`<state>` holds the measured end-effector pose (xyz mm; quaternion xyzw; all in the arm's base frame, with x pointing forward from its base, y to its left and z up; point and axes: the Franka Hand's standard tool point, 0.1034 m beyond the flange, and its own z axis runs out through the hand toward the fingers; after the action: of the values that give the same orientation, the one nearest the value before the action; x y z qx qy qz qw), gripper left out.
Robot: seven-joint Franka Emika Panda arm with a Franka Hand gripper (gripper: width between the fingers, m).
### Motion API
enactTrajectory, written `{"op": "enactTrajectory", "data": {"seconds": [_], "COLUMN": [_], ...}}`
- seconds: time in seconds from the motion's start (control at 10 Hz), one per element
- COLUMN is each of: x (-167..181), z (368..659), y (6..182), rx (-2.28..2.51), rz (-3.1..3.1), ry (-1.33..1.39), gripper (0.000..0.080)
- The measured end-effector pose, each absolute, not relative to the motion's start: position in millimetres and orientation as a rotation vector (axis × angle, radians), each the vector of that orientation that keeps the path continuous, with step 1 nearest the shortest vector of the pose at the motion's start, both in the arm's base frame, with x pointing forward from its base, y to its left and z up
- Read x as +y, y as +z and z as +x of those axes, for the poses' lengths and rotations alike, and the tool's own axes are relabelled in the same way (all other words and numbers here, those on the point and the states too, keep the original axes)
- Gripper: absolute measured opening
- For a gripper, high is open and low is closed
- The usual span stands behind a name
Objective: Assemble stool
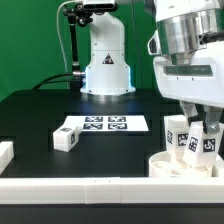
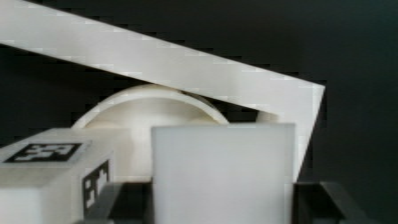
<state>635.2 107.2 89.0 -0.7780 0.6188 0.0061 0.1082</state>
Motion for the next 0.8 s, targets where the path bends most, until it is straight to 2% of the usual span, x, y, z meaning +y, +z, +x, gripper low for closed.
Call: {"op": "enactTrajectory", "data": {"seconds": [0.1,0.3,0.4,0.5,0.7,0.8], "x": [108.0,107.4,105.8,106.5,108.1,107.6], "z": [635.1,635.7,637.3,637.6,640.8,639.8], "y": [89.0,90.1,93.5,97.7,106.5,104.3], "rx": [1.837,1.803,1.759,1.695,1.582,1.478], "rz": [-2.275,-2.301,-2.331,-2.38,-2.444,-2.513], "ry": [0.021,0.015,0.004,0.006,-0.022,-0.033], "gripper": [0.0341,0.0582,0.0582,0.0636,0.0647,0.0649]}}
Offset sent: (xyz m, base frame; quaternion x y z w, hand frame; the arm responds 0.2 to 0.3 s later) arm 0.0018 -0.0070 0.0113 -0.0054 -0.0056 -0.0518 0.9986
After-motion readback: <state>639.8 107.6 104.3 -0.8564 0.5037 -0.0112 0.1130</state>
